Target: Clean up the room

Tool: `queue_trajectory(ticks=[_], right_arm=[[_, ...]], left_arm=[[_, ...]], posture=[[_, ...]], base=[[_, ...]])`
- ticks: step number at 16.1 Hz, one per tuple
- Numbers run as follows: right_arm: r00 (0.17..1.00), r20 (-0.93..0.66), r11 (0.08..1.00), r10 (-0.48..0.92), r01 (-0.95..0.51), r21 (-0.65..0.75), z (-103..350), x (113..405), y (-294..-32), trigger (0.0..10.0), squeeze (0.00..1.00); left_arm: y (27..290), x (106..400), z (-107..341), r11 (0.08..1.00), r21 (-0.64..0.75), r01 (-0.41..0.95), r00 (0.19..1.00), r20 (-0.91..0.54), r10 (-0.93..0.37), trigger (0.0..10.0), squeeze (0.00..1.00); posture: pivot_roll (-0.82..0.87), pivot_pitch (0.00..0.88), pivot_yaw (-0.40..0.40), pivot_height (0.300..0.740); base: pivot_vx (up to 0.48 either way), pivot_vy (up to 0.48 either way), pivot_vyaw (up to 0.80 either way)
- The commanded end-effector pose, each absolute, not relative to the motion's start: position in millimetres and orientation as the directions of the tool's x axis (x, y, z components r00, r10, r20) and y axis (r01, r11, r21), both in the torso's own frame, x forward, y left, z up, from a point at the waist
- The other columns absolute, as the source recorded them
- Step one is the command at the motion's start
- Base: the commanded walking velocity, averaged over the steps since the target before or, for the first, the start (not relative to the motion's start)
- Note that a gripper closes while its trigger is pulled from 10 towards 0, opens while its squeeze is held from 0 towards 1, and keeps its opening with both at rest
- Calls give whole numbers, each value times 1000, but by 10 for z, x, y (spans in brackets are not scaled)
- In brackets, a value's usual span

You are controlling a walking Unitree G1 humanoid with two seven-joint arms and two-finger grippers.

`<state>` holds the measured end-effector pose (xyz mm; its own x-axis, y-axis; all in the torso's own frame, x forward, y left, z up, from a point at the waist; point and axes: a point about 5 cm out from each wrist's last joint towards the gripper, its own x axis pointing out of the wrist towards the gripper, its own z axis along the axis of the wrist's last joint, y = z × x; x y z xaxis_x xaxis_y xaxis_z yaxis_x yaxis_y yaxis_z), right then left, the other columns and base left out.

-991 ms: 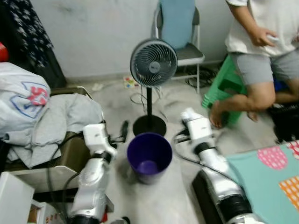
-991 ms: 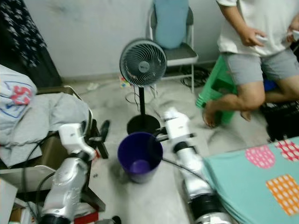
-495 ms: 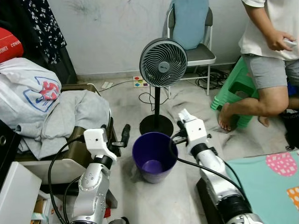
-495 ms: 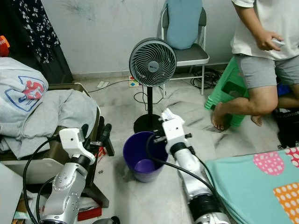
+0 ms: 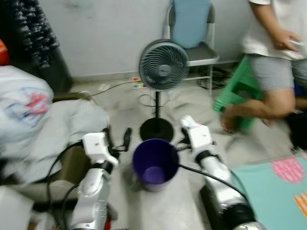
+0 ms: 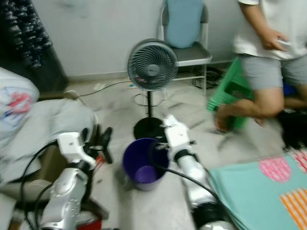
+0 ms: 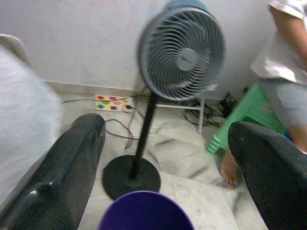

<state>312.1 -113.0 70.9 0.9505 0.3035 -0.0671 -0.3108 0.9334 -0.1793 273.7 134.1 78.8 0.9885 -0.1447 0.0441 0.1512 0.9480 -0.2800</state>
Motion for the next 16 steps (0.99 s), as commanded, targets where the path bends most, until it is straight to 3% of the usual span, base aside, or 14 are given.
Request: queue_trajectory(ticks=[1,12,16], right_arm=[[959,-78,941,272,-282,-186,696,3123,-1243,10000,0],[956,-77,939,284,-293,-180,699,3129,-1212,10000,0],[950,-41,929,309,-311,-199,753,3122,-1180,10000,0]], left_arm=[[1256,2740,829,940,-290,180,984,60,-170,10000,0],[1259,2745,823,942,-286,176,984,53,-168,10000,0],[1286,2741,790,951,-277,139,990,28,-136,10000,0]], posture=[[29,59,15,740],[31,53,11,740],[35,54,12,740]], base=[[289,0,0],[290,0,0],[0,0,200]])
